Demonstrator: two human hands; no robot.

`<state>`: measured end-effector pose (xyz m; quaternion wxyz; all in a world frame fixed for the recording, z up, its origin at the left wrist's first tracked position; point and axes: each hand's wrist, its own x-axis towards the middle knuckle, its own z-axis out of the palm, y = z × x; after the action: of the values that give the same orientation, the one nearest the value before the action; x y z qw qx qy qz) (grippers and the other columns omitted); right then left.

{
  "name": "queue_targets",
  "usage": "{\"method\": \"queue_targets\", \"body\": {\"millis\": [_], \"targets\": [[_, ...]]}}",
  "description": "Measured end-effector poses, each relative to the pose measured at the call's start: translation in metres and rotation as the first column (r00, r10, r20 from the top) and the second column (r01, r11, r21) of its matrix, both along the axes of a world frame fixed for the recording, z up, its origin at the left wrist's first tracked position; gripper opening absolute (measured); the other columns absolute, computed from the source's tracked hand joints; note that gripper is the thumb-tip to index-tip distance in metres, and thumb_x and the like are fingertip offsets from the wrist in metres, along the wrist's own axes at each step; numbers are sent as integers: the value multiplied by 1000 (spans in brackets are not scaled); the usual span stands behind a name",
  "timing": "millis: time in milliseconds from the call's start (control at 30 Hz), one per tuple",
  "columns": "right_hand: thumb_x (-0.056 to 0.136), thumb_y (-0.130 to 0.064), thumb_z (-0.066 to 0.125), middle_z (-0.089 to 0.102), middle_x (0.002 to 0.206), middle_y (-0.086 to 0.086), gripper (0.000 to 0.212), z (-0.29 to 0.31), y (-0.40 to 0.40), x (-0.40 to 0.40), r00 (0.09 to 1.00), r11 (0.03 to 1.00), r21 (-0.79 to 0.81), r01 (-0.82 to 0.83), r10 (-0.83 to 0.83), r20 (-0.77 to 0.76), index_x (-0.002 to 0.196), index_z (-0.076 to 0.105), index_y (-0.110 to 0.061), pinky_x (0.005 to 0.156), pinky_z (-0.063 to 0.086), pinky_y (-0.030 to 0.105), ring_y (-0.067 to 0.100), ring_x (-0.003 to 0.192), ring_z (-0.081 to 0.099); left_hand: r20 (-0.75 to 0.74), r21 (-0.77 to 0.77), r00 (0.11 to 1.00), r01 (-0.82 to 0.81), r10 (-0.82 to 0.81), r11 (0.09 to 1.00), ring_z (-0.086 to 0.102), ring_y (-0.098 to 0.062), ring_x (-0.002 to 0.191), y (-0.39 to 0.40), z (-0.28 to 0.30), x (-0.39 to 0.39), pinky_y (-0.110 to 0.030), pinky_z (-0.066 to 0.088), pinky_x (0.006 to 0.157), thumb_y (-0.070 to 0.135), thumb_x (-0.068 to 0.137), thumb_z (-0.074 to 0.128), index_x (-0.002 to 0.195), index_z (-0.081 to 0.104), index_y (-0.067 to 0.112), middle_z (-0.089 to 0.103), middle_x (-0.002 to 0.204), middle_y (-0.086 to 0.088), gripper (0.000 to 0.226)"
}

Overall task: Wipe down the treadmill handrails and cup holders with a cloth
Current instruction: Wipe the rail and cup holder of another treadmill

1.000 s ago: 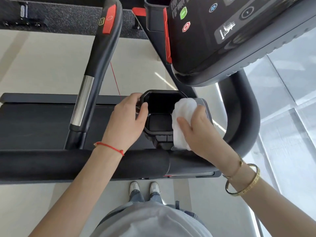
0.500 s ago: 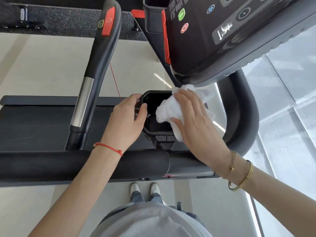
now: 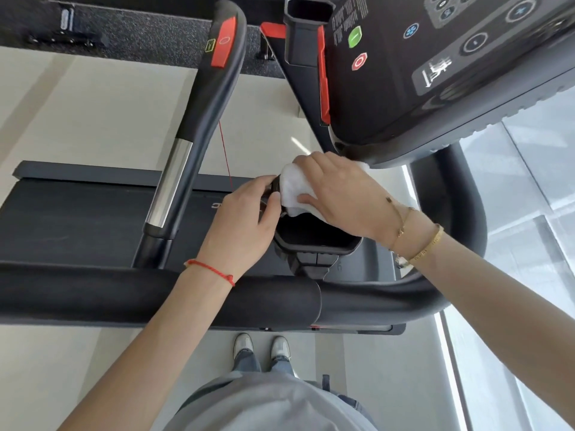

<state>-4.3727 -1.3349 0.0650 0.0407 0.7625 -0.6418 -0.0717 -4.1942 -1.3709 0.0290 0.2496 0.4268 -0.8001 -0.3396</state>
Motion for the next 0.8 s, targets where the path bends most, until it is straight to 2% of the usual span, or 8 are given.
{"method": "queue_targets", "body": {"millis": [100, 200, 300, 367, 500, 567, 700, 800], "targets": [[99, -32, 48, 52, 127, 13, 52, 4, 18, -12, 989, 999, 23, 42, -44, 138, 142, 37, -3, 97, 36, 32, 29, 108, 50, -9, 9, 1000, 9, -9, 1000, 60, -6, 94, 0, 1, 0, -12, 44, 81, 22, 100, 45, 127, 59, 20, 66, 109, 6, 30], [101, -32, 45, 50, 128, 13, 53, 3, 9, -8, 998, 999, 38, 3, -5, 60, 143, 33, -2, 99, 36, 33, 29, 112, 49, -6, -1, 1000, 11, -11, 1000, 60, -8, 93, 1, 2, -1, -20, 47, 81, 22, 100, 45, 125, 59, 19, 66, 106, 5, 29], [102, -30, 41, 50, 125, 3, 40, -2, -15, 9, 996, 997, 14, -77, 78, -32, 138, 37, -12, 89, 33, 23, 19, 112, 50, 12, -4, 1000, 1, -1, 1000, 58, -8, 83, 1, 2, -1, -23, 46, 74, 23, 99, 45, 117, 61, 19, 64, 98, 6, 24], [101, -27, 42, 52, 121, -1, 35, -3, -22, 12, 997, 998, -2, -69, 68, -30, 134, 42, -16, 79, 26, 23, 15, 109, 52, 15, 2, 1000, 1, -1, 1000, 57, -9, 80, 0, 1, 0, -26, 47, 72, 24, 99, 44, 112, 61, 18, 63, 94, 6, 22], [102, -31, 36, 53, 115, 4, 37, -4, -5, 5, 999, 1000, -16, -17, 18, 43, 132, 43, -11, 85, 40, 29, 22, 101, 52, -2, 13, 1000, 9, -9, 1000, 60, -8, 91, 0, 2, 1, -21, 47, 80, 24, 100, 45, 122, 60, 22, 65, 104, 7, 26], [102, -35, 35, 51, 118, 7, 44, -4, 3, 2, 999, 999, -2, 41, -41, 27, 137, 37, -8, 92, 39, 34, 25, 103, 49, -10, 13, 1000, 13, -13, 1000, 61, -7, 95, 0, 2, 1, -21, 48, 84, 24, 100, 46, 126, 59, 22, 66, 108, 7, 29], [101, -40, 34, 44, 128, 7, 51, -7, 19, 7, 973, 973, -8, 230, -231, -16, 140, 28, -8, 100, 36, 33, 25, 110, 45, -19, 11, 1000, 21, -21, 1000, 61, -3, 90, -1, 0, 1, -8, 44, 77, 23, 100, 46, 125, 60, 22, 66, 106, 8, 29], [100, -37, 43, 42, 136, 12, 59, -5, 33, 15, 912, 923, -31, 383, -373, 168, 145, 24, -4, 101, 36, 32, 29, 118, 46, -19, -2, 1000, 13, -13, 1000, 59, -1, 88, -2, -1, 0, -1, 41, 74, 23, 100, 46, 126, 60, 21, 66, 106, 8, 29]]}}
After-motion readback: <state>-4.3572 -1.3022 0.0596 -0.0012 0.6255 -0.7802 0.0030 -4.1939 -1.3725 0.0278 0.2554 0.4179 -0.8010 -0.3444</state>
